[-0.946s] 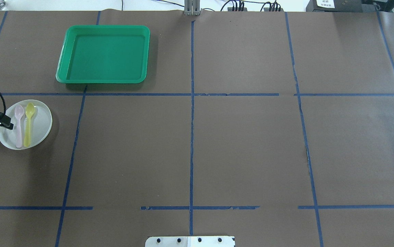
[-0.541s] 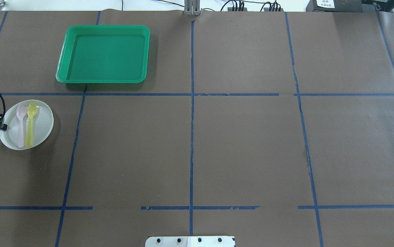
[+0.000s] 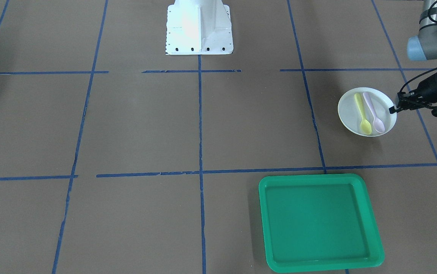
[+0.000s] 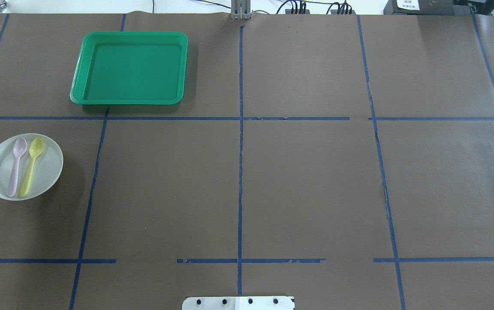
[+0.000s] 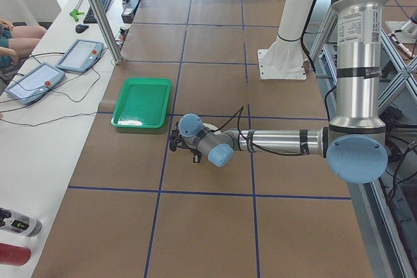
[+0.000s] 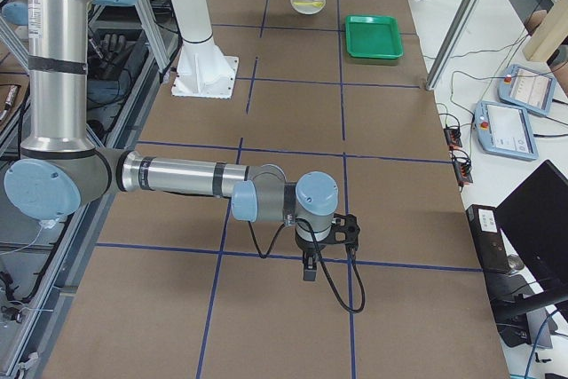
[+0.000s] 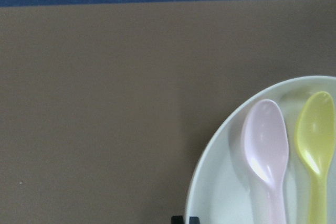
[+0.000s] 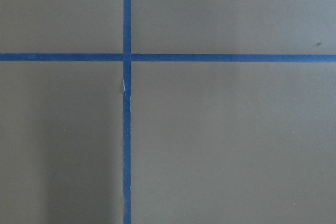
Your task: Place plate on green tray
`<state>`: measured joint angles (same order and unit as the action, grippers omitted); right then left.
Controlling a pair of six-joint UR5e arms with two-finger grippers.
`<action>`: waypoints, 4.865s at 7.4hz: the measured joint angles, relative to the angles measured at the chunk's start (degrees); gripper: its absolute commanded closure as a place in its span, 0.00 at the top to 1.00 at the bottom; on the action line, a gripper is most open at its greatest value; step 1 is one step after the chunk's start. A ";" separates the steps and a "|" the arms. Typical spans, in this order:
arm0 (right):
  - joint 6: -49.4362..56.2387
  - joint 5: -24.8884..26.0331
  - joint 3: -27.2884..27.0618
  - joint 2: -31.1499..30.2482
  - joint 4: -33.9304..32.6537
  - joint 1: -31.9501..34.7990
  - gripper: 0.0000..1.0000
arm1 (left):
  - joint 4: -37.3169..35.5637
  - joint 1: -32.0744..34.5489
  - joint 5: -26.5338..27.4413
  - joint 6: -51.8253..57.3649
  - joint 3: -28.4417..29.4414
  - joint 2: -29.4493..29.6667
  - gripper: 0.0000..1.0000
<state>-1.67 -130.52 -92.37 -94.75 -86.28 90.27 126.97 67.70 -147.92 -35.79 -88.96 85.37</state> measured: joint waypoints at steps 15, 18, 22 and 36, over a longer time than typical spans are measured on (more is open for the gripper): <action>0.00 0.00 0.00 -0.02 -0.03 0.00 1.00 | 11.73 -5.76 14.49 -48.48 33.52 40.14 0.00; 0.00 0.00 0.02 0.00 0.00 0.00 1.00 | 13.86 -6.10 15.65 -49.25 34.52 40.05 1.00; 0.00 0.00 0.00 -0.01 0.03 0.00 1.00 | 15.75 -6.33 16.28 -49.28 34.07 39.68 1.00; 0.00 0.00 0.02 0.00 -0.02 0.00 1.00 | -35.22 20.38 15.74 42.36 -7.58 6.96 1.00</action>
<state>-1.67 -130.52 -92.35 -94.75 -86.30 90.26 91.75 88.08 -132.17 6.57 -96.53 92.33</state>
